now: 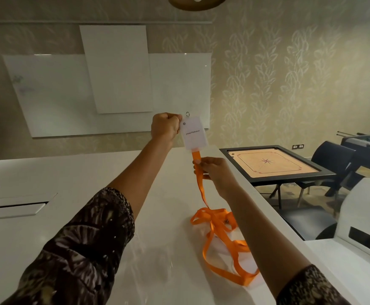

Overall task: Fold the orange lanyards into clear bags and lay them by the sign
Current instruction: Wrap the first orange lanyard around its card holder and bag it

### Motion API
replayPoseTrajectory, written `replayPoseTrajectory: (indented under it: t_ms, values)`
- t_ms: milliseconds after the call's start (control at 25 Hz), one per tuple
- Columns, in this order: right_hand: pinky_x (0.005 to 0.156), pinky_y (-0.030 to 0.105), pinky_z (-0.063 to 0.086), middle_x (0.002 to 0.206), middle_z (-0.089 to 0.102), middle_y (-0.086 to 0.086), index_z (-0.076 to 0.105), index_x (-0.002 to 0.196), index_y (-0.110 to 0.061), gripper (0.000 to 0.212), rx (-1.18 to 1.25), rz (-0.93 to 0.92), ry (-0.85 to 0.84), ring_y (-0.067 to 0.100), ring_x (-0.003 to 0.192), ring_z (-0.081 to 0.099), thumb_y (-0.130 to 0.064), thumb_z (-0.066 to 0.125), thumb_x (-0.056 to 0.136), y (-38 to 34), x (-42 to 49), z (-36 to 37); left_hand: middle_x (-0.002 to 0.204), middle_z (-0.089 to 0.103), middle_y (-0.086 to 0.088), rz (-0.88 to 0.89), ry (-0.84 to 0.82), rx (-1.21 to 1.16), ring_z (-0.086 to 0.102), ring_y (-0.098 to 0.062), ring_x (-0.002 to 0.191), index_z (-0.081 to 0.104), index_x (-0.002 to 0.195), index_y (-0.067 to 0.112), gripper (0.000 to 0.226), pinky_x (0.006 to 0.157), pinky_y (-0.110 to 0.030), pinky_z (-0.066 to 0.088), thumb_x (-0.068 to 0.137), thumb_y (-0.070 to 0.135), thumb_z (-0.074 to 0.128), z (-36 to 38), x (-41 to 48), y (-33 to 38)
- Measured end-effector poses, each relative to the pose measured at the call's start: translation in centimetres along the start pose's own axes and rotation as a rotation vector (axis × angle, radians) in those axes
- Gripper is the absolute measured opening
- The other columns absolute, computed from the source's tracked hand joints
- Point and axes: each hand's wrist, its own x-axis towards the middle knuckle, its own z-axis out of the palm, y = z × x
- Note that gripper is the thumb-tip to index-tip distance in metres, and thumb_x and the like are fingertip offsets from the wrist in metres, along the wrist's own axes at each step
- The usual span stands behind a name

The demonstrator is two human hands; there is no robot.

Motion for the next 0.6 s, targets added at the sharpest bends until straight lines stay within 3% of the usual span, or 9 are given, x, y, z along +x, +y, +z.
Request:
replayPoseTrajectory:
  t_ms: [160, 320, 400, 600]
  values:
    - [0.089, 0.035, 0.054, 0.084, 0.074, 0.004, 0.067, 0.106, -0.004, 0.017, -0.098, 0.103, -0.020, 0.016, 0.077, 0.073, -0.012, 0.058, 0.093, 0.5, -0.2, 0.1, 0.079, 0.069, 0.001, 0.027, 0.041, 0.049, 0.068, -0.019, 0.081, 0.061, 0.072, 0.020, 0.016, 0.080, -0.042, 0.059, 0.087, 0.024, 0.063, -0.6, -0.1, -1.4]
    - [0.059, 0.018, 0.054, 0.075, 0.073, 0.002, 0.068, 0.100, -0.003, 0.014, -0.126, 0.180, -0.032, 0.011, 0.063, 0.072, -0.012, 0.061, 0.091, -0.2, -0.5, 0.1, 0.086, 0.069, -0.003, 0.084, 0.086, 0.160, 0.068, -0.019, 0.081, 0.056, 0.070, 0.022, 0.020, 0.076, -0.040, 0.059, 0.089, 0.025, 0.061, -1.1, -0.3, -2.7]
    - [0.051, 0.016, 0.052, 0.073, 0.072, 0.002, 0.068, 0.095, -0.003, 0.012, -0.168, 0.189, -0.039, 0.008, 0.057, 0.069, -0.012, 0.062, 0.091, -1.0, -0.3, 0.2, 0.088, 0.070, -0.004, 0.113, 0.099, 0.225, 0.067, -0.020, 0.082, 0.058, 0.075, 0.018, 0.016, 0.075, -0.039, 0.059, 0.089, 0.025, 0.062, -1.4, -0.4, -3.1]
    - [0.056, 0.020, 0.053, 0.073, 0.069, 0.008, 0.071, 0.095, 0.001, 0.013, -0.270, 0.173, 0.021, 0.010, 0.057, 0.063, -0.008, 0.064, 0.088, -3.1, 0.5, 0.4, 0.093, 0.068, -0.002, 0.167, 0.043, 0.356, 0.065, -0.021, 0.087, 0.062, 0.086, 0.016, 0.010, 0.074, -0.037, 0.058, 0.089, 0.025, 0.062, -1.9, -1.3, -4.8]
